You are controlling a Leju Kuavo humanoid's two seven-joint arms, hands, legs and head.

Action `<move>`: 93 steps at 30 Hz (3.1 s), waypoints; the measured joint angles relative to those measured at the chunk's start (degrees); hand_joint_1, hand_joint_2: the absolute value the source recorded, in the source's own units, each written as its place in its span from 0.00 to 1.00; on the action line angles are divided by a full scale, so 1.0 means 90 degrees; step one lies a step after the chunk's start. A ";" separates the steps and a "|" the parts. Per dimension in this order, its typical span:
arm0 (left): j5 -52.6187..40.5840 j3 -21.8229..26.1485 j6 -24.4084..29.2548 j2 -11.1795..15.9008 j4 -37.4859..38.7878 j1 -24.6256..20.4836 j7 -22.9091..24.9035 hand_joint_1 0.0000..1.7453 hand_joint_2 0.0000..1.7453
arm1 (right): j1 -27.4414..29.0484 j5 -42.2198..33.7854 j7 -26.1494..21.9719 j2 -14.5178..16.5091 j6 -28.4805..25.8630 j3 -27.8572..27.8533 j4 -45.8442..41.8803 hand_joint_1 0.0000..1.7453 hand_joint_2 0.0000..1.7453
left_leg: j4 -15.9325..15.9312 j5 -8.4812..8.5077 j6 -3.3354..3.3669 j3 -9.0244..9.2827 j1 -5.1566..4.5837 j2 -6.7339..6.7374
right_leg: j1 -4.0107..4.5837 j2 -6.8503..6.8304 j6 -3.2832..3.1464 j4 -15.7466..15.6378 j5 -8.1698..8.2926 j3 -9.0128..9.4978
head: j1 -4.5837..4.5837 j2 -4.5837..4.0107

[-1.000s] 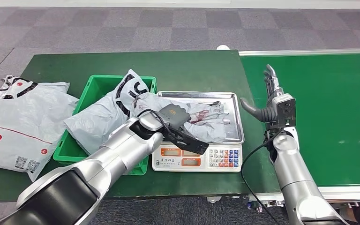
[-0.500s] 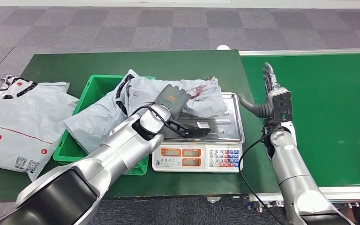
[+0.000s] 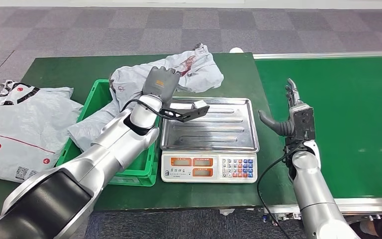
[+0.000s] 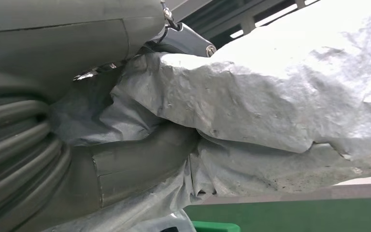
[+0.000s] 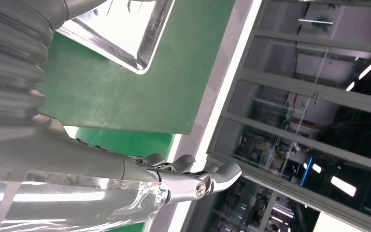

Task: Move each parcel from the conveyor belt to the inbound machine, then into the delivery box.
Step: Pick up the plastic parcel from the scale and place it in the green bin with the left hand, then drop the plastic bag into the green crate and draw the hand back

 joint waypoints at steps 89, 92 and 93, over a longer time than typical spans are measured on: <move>-0.1370 0.1687 -0.1773 0.0894 -0.0170 0.0173 0.1018 0.00 1.00 | 0.0807 0.0559 0.0528 -0.0120 0.0048 -0.0395 -0.0939 0.00 1.00 | -0.0001 -0.0001 -0.0004 0.0001 0.0006 0.0005 | 0.0005 0.0007 -0.0002 0.0000 -0.0002 -0.0003 | 0.0000 0.0000; -0.1367 0.1699 -0.1758 0.0886 -0.0182 0.0181 0.1010 0.00 1.00 | 0.0811 0.0559 0.0530 -0.0120 0.0048 -0.0395 -0.0942 0.00 1.00 | -0.0001 -0.0001 -0.0004 0.0001 0.0006 0.0004 | 0.0006 0.0007 -0.0003 0.0000 -0.0002 -0.0003 | 0.0000 0.0000; -0.1364 0.1710 -0.1724 0.0882 -0.0186 0.0185 0.0990 0.00 1.00 | 0.0814 0.0559 0.0530 -0.0120 0.0047 -0.0396 -0.0942 0.00 1.00 | -0.0001 -0.0001 -0.0004 0.0001 0.0006 0.0005 | 0.0006 0.0007 -0.0003 0.0000 -0.0002 -0.0003 | 0.0000 0.0000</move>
